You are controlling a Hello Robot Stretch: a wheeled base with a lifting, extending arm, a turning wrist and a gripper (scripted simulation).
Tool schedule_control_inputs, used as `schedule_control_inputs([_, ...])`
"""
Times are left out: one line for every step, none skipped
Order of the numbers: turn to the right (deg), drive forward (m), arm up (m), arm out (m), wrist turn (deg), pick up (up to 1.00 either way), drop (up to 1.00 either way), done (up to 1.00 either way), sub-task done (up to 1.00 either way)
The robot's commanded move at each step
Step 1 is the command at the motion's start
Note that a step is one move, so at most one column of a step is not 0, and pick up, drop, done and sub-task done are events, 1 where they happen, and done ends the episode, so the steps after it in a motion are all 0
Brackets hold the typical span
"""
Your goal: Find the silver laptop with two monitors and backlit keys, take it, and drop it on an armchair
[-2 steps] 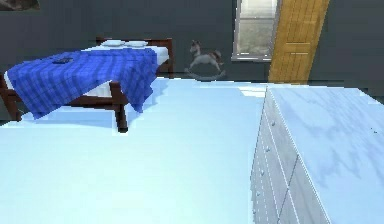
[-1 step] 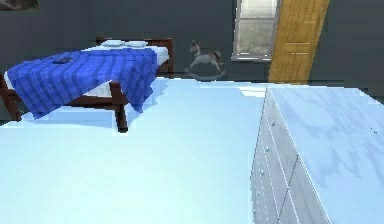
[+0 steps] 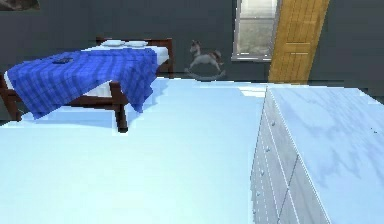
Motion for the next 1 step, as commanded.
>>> schedule_control_inputs([0.0, 0.00, 0.00, 0.00, 0.0, 1.00, 0.00, 0.00, 0.00])
